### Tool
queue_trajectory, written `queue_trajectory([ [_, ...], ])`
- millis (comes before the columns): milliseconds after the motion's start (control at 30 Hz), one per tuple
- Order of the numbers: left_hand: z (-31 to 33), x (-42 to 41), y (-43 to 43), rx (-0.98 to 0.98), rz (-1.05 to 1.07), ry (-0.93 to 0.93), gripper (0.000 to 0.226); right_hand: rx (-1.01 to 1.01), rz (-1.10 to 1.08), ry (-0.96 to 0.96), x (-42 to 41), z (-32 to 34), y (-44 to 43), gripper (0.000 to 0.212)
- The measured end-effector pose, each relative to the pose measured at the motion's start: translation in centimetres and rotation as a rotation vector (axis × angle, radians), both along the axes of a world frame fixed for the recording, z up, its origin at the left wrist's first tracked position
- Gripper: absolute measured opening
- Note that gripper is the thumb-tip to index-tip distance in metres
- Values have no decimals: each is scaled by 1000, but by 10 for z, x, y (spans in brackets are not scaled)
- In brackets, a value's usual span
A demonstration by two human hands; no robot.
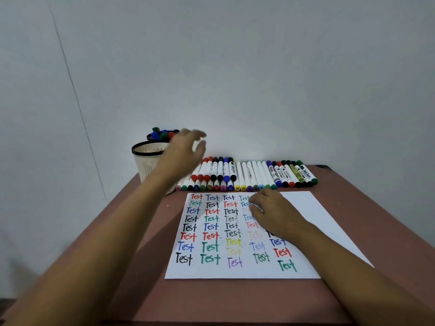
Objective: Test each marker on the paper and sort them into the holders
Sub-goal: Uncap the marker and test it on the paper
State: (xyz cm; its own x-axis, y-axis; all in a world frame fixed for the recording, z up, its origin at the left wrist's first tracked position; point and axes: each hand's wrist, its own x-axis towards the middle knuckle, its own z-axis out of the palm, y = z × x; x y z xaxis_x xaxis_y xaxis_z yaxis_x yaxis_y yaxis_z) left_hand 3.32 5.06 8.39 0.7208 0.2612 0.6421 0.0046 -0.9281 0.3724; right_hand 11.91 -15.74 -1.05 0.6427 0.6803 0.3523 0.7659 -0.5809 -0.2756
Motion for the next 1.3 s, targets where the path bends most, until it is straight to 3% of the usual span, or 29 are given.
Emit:
queue_trajectory([
  [300, -93, -3, -21, 8, -26, 444, 40, -114, -19, 40, 2, 23, 4, 28],
  [500, -96, 0, -18, 24, -4, 460, 41, 70, -153, 66, 25, 42, 53, 36],
  [800, -96, 2, -17, 22, -8, 458, 41, -63, -425, 78, 33, 29, 104, 34],
  [1000, -94, 1, -18, 16, -16, 462, 41, 100, -471, 174, 38, 34, 106, 25],
  [1133, -93, 0, -18, -14, -33, 430, 40, 389, -420, 286, 41, 41, 87, 24],
  [1300, -90, -2, -19, 40, -18, 368, 39, 600, -324, 360, 31, 47, 46, 12],
])
